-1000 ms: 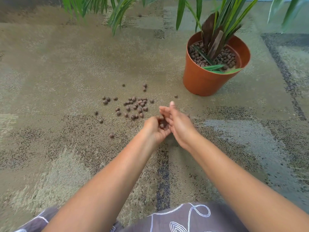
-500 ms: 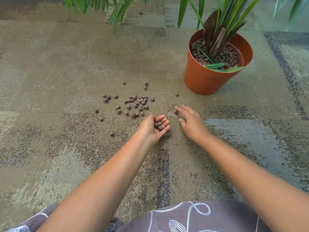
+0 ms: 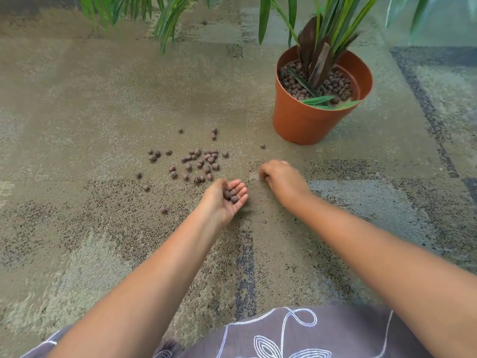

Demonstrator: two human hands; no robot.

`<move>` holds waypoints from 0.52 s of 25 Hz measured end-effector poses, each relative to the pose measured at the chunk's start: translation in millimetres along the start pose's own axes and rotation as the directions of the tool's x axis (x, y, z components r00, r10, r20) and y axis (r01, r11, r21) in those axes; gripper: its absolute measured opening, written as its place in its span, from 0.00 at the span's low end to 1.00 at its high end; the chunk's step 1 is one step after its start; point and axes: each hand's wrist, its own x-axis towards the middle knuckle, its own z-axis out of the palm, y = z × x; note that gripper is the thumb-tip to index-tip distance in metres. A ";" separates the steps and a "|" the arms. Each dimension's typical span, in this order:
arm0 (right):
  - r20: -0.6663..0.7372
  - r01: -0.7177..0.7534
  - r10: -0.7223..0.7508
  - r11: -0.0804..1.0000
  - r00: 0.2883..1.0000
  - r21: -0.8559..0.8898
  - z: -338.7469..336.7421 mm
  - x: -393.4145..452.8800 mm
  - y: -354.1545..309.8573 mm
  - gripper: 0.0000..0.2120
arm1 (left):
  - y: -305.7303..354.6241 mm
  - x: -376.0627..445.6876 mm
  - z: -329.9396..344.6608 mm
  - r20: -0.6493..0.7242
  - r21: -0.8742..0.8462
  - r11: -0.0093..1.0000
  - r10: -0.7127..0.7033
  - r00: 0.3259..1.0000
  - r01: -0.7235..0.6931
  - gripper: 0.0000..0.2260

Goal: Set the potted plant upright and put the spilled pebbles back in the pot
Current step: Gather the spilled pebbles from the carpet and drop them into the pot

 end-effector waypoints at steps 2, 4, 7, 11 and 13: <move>-0.035 -0.026 0.029 0.998 0.999 0.063 4.7 -7.4 1.4 0.09 | 2.1 -1.3 -0.7 0.006 -0.046 0.999 0.020 1.000 -0.019 0.15; -0.068 -0.036 0.045 0.992 0.997 0.123 7.0 -13.3 2.3 0.10 | 3.6 -2.5 1.0 0.013 -0.071 0.997 0.038 0.999 -0.037 0.14; -0.116 -0.016 0.037 0.983 0.993 0.182 4.4 -14.6 -2.5 0.09 | 4.7 -3.8 6.4 0.024 -0.077 0.996 0.048 0.999 -0.046 0.14; -0.092 0.081 -0.045 0.894 0.995 0.441 -8.8 -15.1 -32.5 0.09 | 4.5 -7.9 10.4 0.038 -0.098 0.995 0.033 0.999 -0.029 0.12; 0.027 0.085 -0.115 0.858 0.993 0.507 -16.7 -14.3 -49.5 0.13 | 6.0 -10.0 11.3 0.074 -0.168 0.986 0.019 0.997 -0.006 0.12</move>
